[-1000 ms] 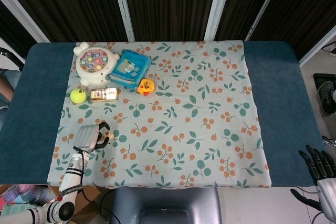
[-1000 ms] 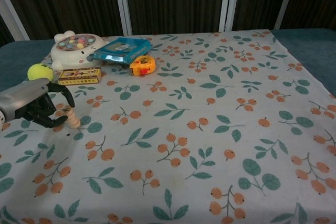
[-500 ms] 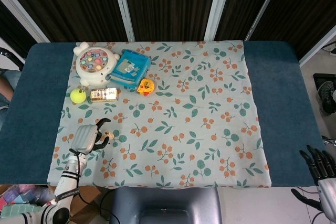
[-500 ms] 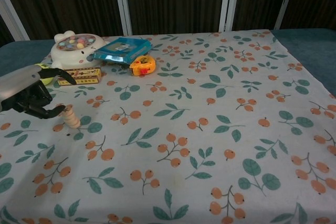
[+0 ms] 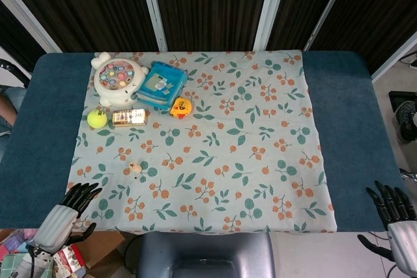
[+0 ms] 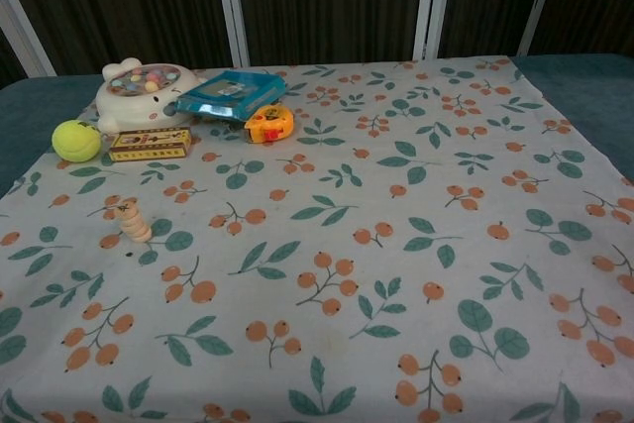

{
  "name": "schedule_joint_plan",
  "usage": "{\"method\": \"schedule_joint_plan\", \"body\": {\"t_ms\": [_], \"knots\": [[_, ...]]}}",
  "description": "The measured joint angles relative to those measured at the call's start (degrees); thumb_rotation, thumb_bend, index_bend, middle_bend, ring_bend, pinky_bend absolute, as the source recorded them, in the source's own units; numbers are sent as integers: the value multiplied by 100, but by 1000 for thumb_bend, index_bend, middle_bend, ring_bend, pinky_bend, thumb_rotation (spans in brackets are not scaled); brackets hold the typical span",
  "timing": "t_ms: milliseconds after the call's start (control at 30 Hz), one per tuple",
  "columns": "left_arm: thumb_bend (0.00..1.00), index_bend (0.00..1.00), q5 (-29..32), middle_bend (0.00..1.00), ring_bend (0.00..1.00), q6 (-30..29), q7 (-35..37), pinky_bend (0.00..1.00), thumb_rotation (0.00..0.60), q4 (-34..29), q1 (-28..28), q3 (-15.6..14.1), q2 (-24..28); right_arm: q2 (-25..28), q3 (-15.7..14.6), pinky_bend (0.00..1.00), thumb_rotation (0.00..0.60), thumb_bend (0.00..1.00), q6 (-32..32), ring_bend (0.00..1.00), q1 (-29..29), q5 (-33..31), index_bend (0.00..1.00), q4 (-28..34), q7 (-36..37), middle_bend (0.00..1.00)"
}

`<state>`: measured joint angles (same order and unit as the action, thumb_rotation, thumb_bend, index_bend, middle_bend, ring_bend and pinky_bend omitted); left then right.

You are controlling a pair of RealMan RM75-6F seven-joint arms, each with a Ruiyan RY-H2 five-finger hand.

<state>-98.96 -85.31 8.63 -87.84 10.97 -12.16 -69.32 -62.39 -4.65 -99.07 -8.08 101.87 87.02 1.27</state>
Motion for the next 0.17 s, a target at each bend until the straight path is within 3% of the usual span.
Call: {"method": "schedule_joint_plan", "body": {"t_ms": [167], "knots": [[402,0,-88,0,0,-161,171,0,600,181,-48,64,40,-25,-10,31,600,205,-24,0,-15,14,0,6,-35,0]]}}
